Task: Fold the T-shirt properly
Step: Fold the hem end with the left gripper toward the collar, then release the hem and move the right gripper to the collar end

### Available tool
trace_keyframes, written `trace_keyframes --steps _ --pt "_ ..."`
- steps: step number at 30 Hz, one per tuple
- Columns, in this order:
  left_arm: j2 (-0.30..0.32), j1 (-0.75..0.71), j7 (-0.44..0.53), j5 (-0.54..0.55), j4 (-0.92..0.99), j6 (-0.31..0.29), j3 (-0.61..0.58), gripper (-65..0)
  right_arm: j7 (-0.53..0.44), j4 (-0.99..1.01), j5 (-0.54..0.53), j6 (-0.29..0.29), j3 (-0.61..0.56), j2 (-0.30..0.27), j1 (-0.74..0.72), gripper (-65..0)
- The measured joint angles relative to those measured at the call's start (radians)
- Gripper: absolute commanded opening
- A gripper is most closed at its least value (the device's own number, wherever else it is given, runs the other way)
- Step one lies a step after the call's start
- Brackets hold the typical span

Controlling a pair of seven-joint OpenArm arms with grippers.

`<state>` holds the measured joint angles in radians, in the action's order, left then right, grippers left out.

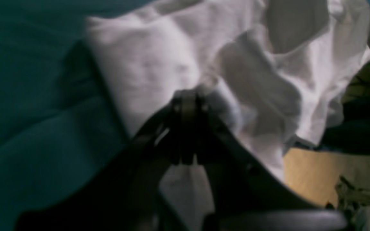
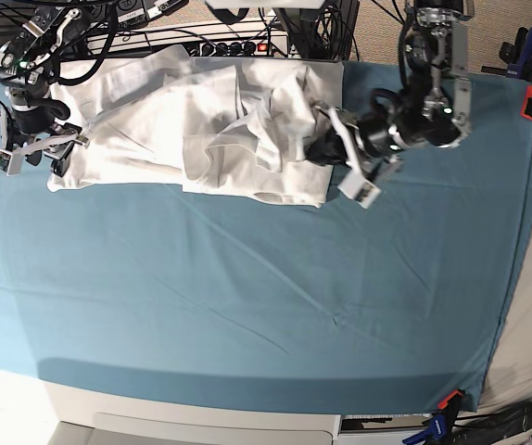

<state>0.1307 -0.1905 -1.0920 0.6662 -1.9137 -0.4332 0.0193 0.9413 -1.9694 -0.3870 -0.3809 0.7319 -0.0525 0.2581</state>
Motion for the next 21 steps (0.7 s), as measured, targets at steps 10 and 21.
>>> trace_keyframes --steps 10,21 --pt "0.0 -0.014 0.017 -0.045 0.001 0.019 -0.187 -65.0 0.0 0.0 0.0 0.0 0.0 0.0 0.0 -31.9" --pt "0.0 -0.014 -0.264 0.624 0.001 -0.261 -0.24 -65.0 0.0 0.0 0.0 0.0 0.0 0.0 0.0 -31.9"
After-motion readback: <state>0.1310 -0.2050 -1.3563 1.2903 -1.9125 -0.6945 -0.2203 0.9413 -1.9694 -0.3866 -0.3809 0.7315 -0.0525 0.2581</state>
